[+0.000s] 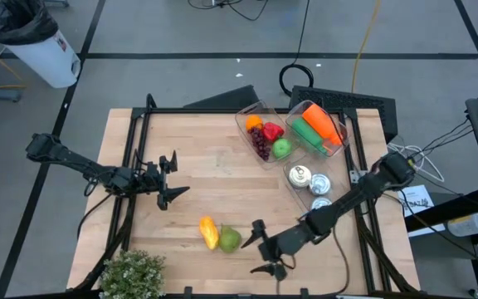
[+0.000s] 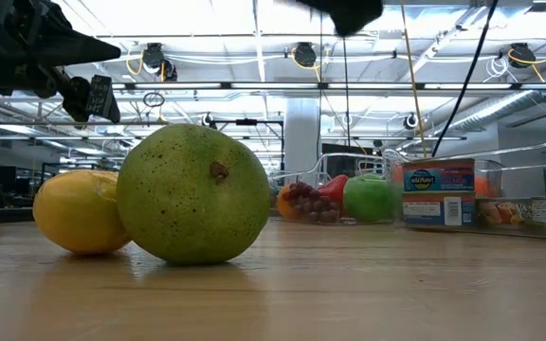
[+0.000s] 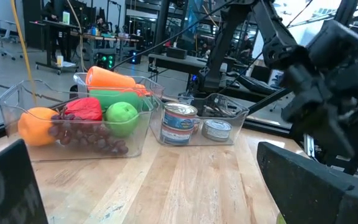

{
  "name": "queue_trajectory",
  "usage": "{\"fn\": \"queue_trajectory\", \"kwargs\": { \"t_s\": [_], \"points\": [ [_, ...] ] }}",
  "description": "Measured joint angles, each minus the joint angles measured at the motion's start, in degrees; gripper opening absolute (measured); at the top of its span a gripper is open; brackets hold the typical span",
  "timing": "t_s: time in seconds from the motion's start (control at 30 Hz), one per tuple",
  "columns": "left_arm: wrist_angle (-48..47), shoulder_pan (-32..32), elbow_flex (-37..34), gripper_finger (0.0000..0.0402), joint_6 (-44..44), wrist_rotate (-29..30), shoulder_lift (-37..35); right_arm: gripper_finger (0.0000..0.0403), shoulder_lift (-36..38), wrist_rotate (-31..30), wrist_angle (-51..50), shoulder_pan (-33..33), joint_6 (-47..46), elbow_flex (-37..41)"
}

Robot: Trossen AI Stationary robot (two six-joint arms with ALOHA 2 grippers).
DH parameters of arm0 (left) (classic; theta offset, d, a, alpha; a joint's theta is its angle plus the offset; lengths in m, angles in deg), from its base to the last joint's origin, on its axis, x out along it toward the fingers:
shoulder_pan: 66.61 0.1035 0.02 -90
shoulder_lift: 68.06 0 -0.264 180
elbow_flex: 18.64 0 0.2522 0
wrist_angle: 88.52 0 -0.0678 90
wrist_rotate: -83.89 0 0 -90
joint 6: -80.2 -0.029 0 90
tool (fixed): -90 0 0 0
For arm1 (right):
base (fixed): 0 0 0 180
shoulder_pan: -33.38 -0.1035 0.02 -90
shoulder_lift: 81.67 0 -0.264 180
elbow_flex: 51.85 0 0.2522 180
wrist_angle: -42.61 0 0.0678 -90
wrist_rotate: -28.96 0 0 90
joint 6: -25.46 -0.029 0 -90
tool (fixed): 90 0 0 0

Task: Pick & Place Food Item
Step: Put the green pear into the top left transparent bin

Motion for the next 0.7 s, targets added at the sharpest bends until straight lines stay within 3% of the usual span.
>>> {"fn": "queue_trajectory", "kwargs": {
  "t_s": [0.23, 0.43, 0.7],
  "points": [
    [0.0, 0.0, 0.0, 0.0333, 0.0, 0.0, 0.0, 0.0338, -6.3, -0.2, 1.0, 3.0, -0.2, -0.8],
    [0.0, 0.0, 0.0, 0.0333, 0.0, 0.0, 0.0, 0.0338, -11.2, -7.5, 7.0, 5.4, 6.2, -0.8],
    [0.0, 0.0, 0.0, 0.0333, 0.0, 0.0, 0.0, 0.0338, -11.2, -3.0, 6.5, 6.8, 2.9, -0.8]
  ]
}}
